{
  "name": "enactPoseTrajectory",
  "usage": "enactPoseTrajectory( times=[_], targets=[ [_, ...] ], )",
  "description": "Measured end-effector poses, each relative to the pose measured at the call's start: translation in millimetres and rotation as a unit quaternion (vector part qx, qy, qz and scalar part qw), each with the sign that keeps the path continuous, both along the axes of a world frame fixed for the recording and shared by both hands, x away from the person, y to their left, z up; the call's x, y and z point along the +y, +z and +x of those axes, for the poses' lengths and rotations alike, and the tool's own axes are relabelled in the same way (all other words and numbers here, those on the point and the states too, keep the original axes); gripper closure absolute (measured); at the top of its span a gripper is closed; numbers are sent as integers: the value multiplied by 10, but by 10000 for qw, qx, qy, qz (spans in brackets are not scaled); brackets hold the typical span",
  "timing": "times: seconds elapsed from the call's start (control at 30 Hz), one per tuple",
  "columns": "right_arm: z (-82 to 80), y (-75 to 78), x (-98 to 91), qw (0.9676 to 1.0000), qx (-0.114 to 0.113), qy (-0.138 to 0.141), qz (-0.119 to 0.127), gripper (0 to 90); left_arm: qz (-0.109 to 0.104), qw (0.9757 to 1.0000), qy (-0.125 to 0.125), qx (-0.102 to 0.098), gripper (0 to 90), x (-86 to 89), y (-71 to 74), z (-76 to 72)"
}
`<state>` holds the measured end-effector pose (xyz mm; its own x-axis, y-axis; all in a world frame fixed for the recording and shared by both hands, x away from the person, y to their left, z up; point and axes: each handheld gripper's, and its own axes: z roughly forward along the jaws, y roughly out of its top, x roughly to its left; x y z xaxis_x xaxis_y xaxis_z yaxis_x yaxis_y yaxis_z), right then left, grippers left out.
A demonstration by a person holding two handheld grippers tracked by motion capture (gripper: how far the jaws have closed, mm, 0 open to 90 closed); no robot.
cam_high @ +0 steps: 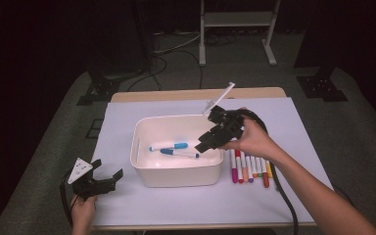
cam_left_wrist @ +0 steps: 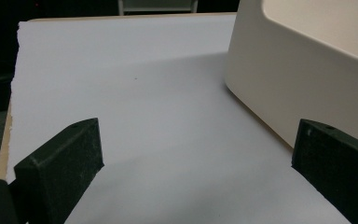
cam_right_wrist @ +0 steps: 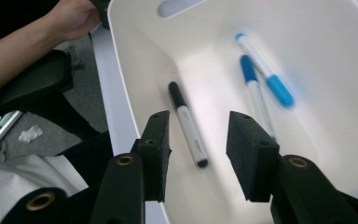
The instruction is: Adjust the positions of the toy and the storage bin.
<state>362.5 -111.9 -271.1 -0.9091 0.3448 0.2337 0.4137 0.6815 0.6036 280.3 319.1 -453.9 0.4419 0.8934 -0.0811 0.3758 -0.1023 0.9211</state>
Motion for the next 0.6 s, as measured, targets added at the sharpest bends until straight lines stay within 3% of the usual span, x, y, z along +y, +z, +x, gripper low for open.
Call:
enactPoseTrajectory(
  times=[0.2,0.33,0.5,0.6],
  targets=[
    [-107,50,-476,9988,-114,-437,182,557,32,10000,-5,-12,6,1,1,-3],
    [-165,-13,-825,9965,-193,-783,233,531,47,10000,-14,-21,6,-3,2,-5],
    [-216,-254,-1261,9914,-115,-1278,268,526,59,10000,-9,-28,6,-3,1,-6],
    [-235,-472,-1501,9864,-37,-1636,158,522,57,10000,-2,-44,6,-6,0,-8]
  ],
)
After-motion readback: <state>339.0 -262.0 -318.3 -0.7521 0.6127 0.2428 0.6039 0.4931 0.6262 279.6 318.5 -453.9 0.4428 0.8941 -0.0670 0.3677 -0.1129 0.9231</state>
